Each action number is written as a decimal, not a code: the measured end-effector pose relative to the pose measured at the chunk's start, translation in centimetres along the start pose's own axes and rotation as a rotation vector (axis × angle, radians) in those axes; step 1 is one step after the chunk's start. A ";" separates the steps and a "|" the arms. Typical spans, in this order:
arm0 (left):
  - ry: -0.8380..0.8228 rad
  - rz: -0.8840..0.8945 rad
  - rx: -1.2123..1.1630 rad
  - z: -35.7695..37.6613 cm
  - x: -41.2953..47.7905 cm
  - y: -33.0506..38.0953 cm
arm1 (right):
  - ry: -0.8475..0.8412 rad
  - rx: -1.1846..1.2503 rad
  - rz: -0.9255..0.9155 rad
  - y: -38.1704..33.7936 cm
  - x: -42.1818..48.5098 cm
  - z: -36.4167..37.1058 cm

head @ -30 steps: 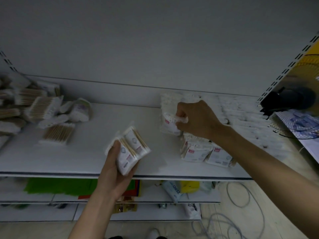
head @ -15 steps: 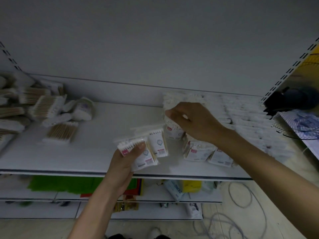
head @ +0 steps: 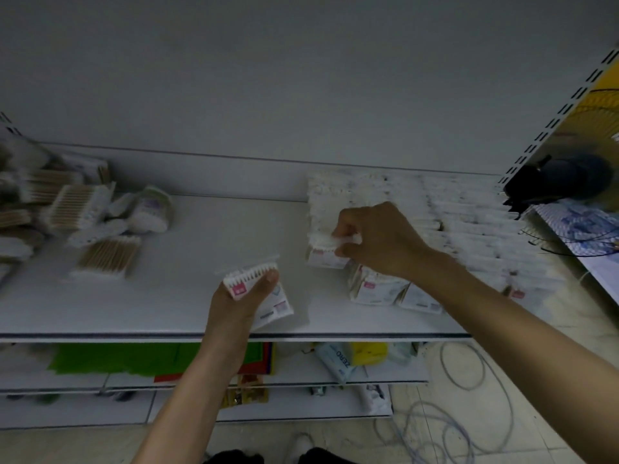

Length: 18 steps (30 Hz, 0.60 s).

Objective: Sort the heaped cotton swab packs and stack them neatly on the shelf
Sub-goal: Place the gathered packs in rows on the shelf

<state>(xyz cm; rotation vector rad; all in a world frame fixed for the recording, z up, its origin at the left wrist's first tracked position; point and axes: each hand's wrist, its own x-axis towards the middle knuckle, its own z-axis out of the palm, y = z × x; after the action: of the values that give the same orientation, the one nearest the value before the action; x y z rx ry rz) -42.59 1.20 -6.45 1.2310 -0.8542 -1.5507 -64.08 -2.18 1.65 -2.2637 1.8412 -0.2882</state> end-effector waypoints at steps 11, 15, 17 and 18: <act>-0.216 0.182 0.193 0.8 -0.8 -0.1 | 0.170 -0.217 -0.158 -0.3 0.5 0.7; -0.251 0.298 0.249 1.7 -0.7 -0.1 | 0.078 0.263 -0.299 -1.1 -2.6 0.9; -0.232 0.334 0.278 2.5 -0.6 -0.7 | 0.114 0.173 -0.318 -0.7 -3.2 2.0; -0.210 0.350 0.309 2.9 -0.4 -1.2 | 0.167 0.117 -0.306 -0.3 -3.1 2.4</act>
<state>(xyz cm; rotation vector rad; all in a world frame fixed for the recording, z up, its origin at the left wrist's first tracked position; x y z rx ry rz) -45.64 1.85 -6.69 1.0678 -1.4084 -1.3085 -63.78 1.04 -0.60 -2.4988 1.4954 -0.6337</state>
